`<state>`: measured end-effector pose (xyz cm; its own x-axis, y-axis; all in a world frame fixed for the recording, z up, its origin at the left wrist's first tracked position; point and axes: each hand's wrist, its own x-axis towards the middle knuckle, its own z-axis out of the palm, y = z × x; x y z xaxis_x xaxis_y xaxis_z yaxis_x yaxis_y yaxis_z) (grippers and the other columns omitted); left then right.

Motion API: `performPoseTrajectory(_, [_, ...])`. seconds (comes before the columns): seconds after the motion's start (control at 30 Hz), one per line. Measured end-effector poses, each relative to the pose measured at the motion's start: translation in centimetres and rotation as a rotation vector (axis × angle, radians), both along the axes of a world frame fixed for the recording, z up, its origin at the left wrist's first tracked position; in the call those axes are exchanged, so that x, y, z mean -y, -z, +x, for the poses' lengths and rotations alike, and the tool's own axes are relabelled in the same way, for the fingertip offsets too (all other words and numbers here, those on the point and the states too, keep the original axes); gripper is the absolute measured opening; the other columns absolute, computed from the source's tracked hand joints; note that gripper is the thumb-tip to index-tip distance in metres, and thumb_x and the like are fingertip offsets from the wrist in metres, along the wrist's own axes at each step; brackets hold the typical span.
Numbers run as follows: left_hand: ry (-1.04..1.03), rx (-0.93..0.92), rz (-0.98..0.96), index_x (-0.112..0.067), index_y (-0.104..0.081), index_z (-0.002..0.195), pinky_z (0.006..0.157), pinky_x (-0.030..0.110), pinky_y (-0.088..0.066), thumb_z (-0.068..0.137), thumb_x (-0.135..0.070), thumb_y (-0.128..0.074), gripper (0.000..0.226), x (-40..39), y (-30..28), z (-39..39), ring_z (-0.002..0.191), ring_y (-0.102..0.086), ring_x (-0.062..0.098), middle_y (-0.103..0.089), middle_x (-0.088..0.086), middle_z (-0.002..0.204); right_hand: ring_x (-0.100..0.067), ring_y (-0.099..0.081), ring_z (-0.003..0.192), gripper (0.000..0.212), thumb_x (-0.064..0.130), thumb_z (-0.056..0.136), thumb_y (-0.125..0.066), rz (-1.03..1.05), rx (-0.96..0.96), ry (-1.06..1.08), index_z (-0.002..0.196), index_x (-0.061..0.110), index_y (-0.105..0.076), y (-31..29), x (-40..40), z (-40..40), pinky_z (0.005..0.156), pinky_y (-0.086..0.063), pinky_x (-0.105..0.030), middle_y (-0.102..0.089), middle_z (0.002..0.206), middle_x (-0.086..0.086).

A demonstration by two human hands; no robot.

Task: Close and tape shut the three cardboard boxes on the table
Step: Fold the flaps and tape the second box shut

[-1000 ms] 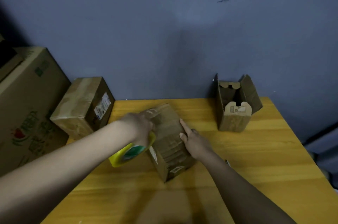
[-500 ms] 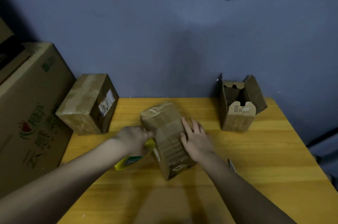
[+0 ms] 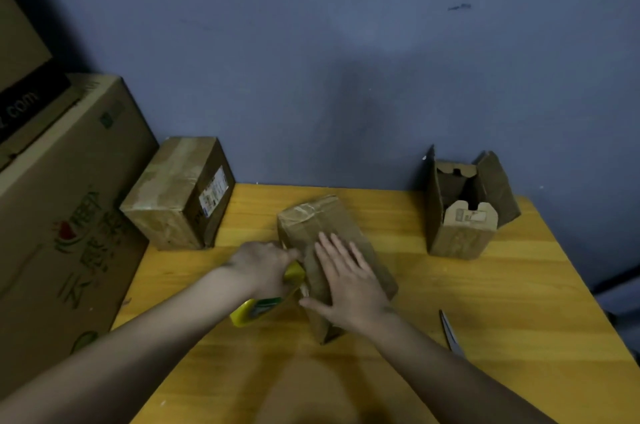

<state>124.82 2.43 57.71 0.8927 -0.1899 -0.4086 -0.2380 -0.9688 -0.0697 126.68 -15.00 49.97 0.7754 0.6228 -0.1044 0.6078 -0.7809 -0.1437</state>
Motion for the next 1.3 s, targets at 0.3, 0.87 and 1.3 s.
performPoseTrajectory(0.3, [-0.159, 0.061, -0.239, -0.02, -0.024, 0.134, 0.065, 0.032, -0.044, 0.084, -0.045, -0.062, 0.068, -1.8, 2.3, -1.5, 0.096, -0.06, 0.026, -0.051, 0.006, 0.124, -0.02, 0.001, 0.149, 0.066, 0.035, 0.1, -0.04, 0.146, 0.032, 0.112, 0.154, 0.011, -0.01, 0.7, -2.5, -1.2, 0.117, 0.006, -0.037, 0.01, 0.156, 0.002])
performPoseTrajectory(0.87, [-0.553, 0.471, -0.717, -0.026, -0.033, 0.134, 0.057, 0.031, -0.048, 0.078, -0.046, -0.071, 0.071, -3.5, 6.6, -4.6, 0.088, -0.067, 0.027, -0.064, 0.005, 0.113, -0.016, 0.006, 0.149, 0.06, 0.023, 0.104, -0.035, 0.155, -0.065, 0.233, 0.154, 0.014, -0.002, -0.5, -1.8, 1.4, 0.118, 0.004, -0.029, 0.005, 0.162, 0.0])
performPoseTrajectory(1.3, [-0.136, 0.434, -0.47, -0.035, -0.04, 0.132, 0.084, 0.035, -0.044, 0.079, -0.059, -0.063, 0.062, 7.5, -1.3, 8.3, 0.117, -0.054, 0.026, -0.058, 0.002, 0.126, -0.021, -0.047, 0.123, 0.032, 0.011, 0.102, -0.042, 0.758, -0.583, 0.558, 0.132, 0.01, -0.049, 1.5, 6.0, 6.8, 0.093, -0.036, -0.024, -0.054, 0.132, -0.008])
